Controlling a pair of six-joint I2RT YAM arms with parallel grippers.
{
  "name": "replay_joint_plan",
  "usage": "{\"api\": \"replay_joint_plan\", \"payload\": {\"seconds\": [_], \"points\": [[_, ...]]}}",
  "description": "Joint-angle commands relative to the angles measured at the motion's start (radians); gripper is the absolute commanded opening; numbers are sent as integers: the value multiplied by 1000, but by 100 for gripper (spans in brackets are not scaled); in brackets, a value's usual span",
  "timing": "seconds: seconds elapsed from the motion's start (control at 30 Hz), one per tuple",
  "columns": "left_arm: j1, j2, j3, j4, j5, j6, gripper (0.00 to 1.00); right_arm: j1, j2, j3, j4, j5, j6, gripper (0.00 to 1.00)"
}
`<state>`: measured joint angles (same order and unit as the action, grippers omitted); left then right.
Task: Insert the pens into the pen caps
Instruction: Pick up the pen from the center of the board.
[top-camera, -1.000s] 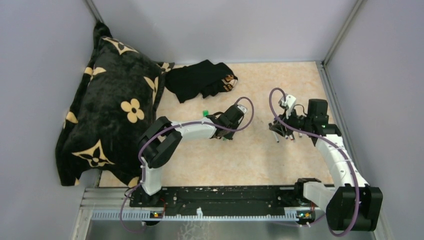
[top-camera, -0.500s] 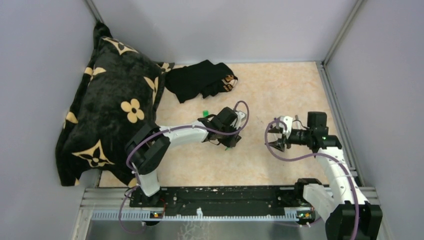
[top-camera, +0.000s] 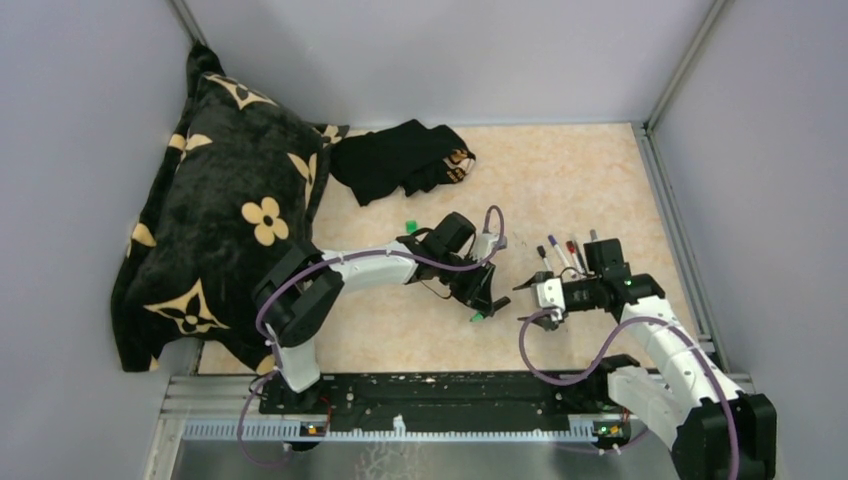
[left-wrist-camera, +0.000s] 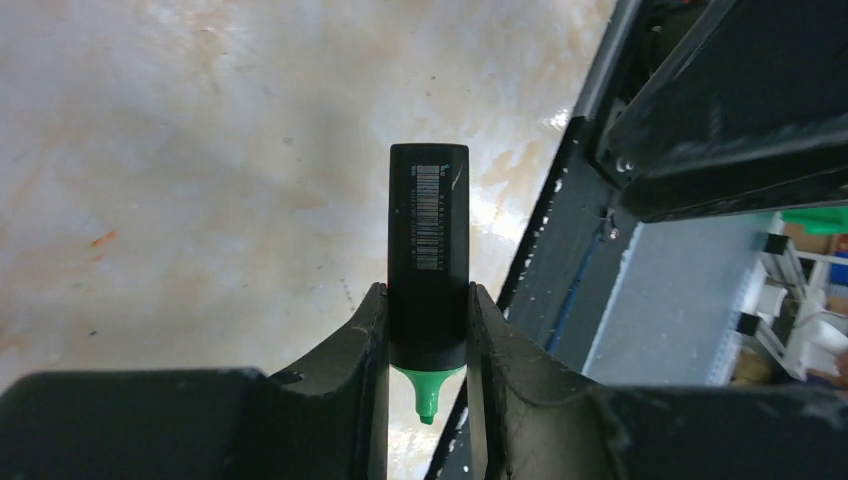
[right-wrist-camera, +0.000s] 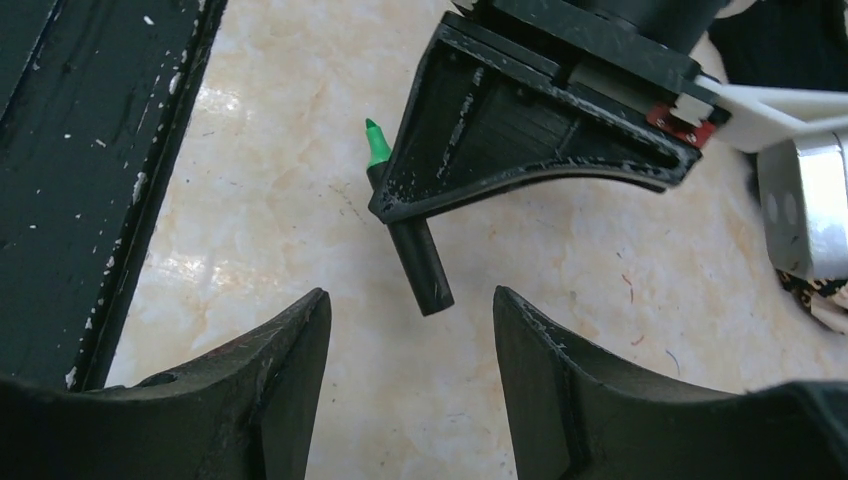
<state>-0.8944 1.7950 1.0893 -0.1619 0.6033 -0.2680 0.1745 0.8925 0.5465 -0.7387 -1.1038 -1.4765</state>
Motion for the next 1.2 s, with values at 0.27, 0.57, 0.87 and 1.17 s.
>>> {"api": "replay_joint_plan", "payload": {"seconds": [0.27,0.57,0.87,1.17], "points": [[3,68,73,74,252,-50,0,215,52,-36,121,172,-32,56],[-3,72,57,124,303,-85,0,296,83,-49,172,252,-7,40],[-4,43,24,189,286,-120,11,321,94,-34,165,253,15,5],[30,-192,-177,352,76,-142,56,283,80,36,43,165,56,0]]}}
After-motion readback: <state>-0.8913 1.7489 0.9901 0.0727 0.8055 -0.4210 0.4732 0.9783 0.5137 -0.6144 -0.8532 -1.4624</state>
